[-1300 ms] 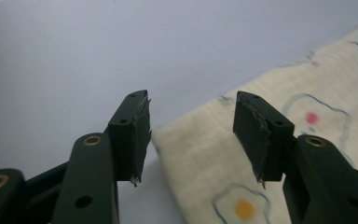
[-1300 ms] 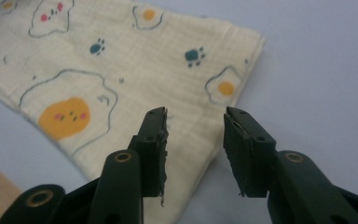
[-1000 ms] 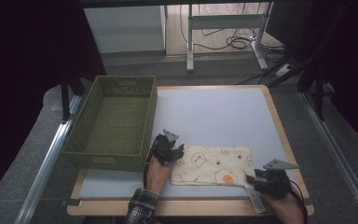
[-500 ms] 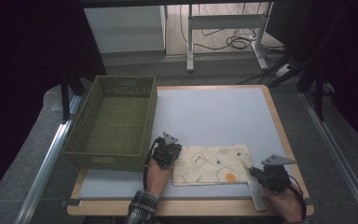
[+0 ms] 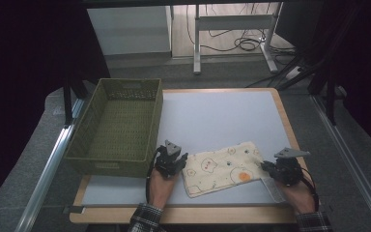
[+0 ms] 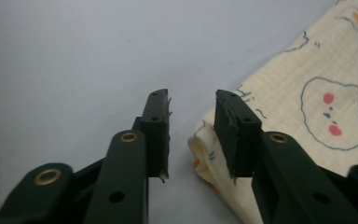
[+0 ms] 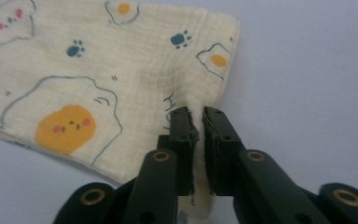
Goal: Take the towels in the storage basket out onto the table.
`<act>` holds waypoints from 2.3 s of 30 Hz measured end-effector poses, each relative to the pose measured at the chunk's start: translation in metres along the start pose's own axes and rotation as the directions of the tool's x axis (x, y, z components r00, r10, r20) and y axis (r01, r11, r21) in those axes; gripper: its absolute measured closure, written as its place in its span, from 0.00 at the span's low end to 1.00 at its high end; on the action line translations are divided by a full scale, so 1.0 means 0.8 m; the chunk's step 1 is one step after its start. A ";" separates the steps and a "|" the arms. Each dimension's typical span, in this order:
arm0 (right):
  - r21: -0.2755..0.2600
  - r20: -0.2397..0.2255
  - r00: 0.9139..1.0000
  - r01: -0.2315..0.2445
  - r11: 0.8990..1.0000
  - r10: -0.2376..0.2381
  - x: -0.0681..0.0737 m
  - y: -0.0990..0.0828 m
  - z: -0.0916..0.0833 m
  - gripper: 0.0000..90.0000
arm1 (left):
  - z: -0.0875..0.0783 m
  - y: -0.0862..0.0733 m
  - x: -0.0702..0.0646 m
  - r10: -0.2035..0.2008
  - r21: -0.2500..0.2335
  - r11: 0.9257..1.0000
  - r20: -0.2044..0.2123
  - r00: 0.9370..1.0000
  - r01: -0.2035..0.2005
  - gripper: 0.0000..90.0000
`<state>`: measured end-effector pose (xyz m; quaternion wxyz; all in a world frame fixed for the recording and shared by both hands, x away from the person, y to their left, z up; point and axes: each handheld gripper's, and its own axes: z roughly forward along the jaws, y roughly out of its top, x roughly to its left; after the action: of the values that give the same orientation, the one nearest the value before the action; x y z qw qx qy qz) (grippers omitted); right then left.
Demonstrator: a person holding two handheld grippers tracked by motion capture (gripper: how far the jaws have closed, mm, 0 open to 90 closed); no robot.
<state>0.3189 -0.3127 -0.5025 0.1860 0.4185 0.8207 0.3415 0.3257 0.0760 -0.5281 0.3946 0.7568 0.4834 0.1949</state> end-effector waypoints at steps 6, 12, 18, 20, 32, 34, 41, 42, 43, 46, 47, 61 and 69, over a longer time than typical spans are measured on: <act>-0.038 -0.044 0.998 0.033 0.999 -0.035 0.023 0.009 -0.018 0.79 | 0.004 -0.006 0.007 -0.026 0.030 0.999 0.016 1.000 0.026 0.74; -0.051 -0.049 0.996 0.067 0.996 -0.069 0.036 0.021 -0.022 0.71 | 0.015 -0.009 0.008 -0.017 0.072 0.997 0.024 1.000 0.016 0.69; -0.034 -0.067 0.995 0.077 0.996 -0.079 0.042 0.023 -0.016 0.62 | 0.016 -0.009 0.008 -0.009 0.073 0.997 0.031 0.999 0.007 0.71; -0.037 -0.079 0.993 0.088 0.995 -0.091 0.046 0.024 -0.017 0.59 | 0.016 -0.009 0.008 -0.008 0.071 0.997 0.033 0.999 0.005 0.73; -0.007 -0.088 0.993 0.082 0.997 -0.082 0.043 0.021 -0.020 0.54 | 0.016 -0.011 0.007 0.003 0.065 0.998 0.038 0.999 -0.005 0.74; -0.007 -0.100 0.991 0.091 0.996 -0.091 0.048 0.020 -0.017 0.54 | 0.016 -0.010 0.008 0.002 0.065 0.998 0.038 0.999 -0.005 0.73; 0.002 -0.254 0.952 0.178 0.984 -0.171 0.112 0.023 0.025 0.54 | 0.016 -0.010 0.006 0.011 0.065 0.998 0.015 1.000 -0.012 0.64; 0.001 -0.276 0.944 0.186 0.983 -0.178 0.123 0.024 0.032 0.54 | 0.016 -0.010 0.006 0.011 0.066 0.998 0.009 1.000 -0.011 0.62; -0.001 -0.295 0.937 0.197 0.980 -0.188 0.133 0.025 0.037 0.54 | 0.016 -0.010 0.006 0.014 0.068 0.998 0.005 1.000 -0.015 0.61; -0.008 -0.350 0.914 0.218 0.976 -0.207 0.162 0.030 0.052 0.54 | 0.016 -0.010 0.006 0.014 0.067 0.998 0.006 1.000 -0.015 0.60; -0.010 -0.367 0.905 0.227 0.974 -0.215 0.172 0.032 0.056 0.55 | 0.016 -0.010 0.006 0.015 0.067 0.998 0.008 1.000 -0.015 0.61; -0.032 -0.383 0.847 0.386 0.922 -0.368 0.260 0.054 0.092 0.65 | 0.017 -0.010 0.005 0.027 0.065 0.997 0.026 0.999 -0.029 0.67; -0.026 -0.348 0.875 0.350 0.936 -0.337 0.252 0.052 0.092 0.95 | 0.018 -0.007 -0.001 0.049 0.072 0.996 0.060 0.997 -0.053 0.96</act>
<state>0.2685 -0.1013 -0.5284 0.0879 0.2028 0.9080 0.3558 0.3314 0.0705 -0.5414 0.3752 0.7881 0.4592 0.1650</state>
